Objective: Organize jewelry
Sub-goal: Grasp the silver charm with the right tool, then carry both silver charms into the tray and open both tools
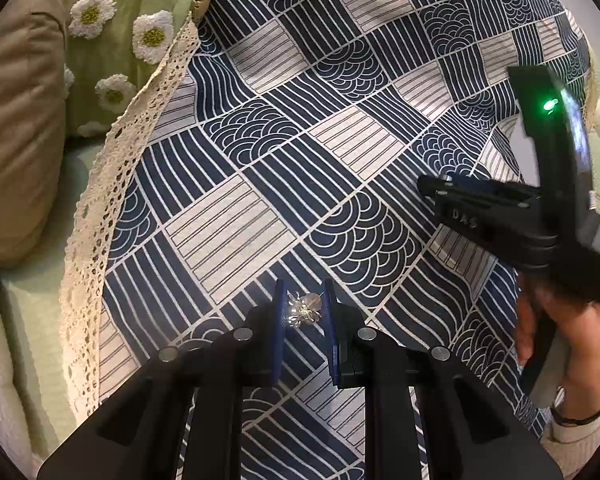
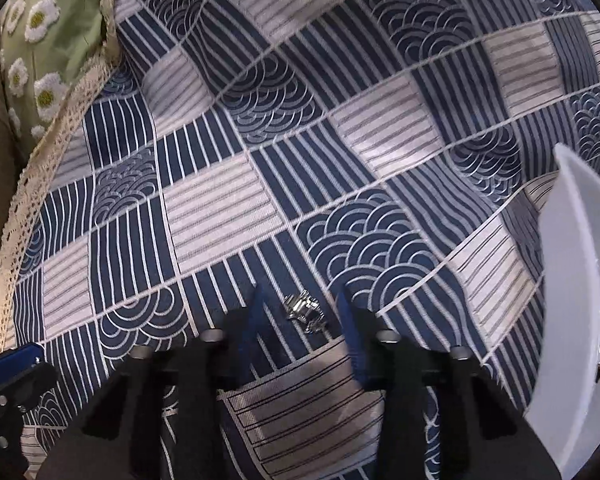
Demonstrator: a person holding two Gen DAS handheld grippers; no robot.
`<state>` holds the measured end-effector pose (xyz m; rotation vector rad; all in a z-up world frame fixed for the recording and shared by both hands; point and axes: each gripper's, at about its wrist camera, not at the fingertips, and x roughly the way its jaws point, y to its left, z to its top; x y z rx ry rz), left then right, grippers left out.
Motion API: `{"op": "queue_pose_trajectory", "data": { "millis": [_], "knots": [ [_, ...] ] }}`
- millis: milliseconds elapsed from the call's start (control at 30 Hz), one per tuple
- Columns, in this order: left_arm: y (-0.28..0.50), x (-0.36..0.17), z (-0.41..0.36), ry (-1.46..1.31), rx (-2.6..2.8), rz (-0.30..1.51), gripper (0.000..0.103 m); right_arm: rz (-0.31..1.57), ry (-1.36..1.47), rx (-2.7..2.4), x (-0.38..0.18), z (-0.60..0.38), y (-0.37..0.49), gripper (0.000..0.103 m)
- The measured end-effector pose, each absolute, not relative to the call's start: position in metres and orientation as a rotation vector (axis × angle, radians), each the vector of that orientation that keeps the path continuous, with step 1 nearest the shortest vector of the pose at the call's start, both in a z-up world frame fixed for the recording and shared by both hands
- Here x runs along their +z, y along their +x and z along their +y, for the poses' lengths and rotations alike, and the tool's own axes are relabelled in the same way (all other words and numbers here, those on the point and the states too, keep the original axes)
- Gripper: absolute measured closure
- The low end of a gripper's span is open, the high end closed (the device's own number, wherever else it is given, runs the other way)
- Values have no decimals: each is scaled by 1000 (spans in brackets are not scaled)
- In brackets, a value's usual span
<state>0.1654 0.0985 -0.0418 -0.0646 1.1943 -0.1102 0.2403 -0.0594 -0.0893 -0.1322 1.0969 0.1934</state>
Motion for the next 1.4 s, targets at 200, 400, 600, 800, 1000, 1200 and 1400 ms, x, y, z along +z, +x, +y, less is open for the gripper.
{"op": "queue_pose_trajectory", "data": {
  "millis": [200, 400, 600, 800, 1000, 1200, 1400],
  "knots": [
    [167, -40, 90, -60, -119, 1198, 87, 1091, -127, 199, -83, -61, 237, 84],
    [166, -17, 74, -85, -151, 1158, 87, 1030, -70, 221, -30, -82, 219, 86],
    [167, 16, 34, -128, -228, 1098, 87, 952, 21, 201, 44, -147, 198, 86],
    [167, 29, -31, -121, -309, 1082, 87, 926, 61, 94, 66, -240, 184, 86],
    [175, 30, -106, -78, -365, 1094, 87, 974, 112, -66, 42, -323, 189, 86],
    [190, 19, -181, 8, -420, 1104, 87, 1033, 79, -72, 12, -347, 201, 86],
    [201, -8, -233, 89, -455, 1125, 87, 1095, 111, -70, -18, -363, 213, 86]
  ]
}}
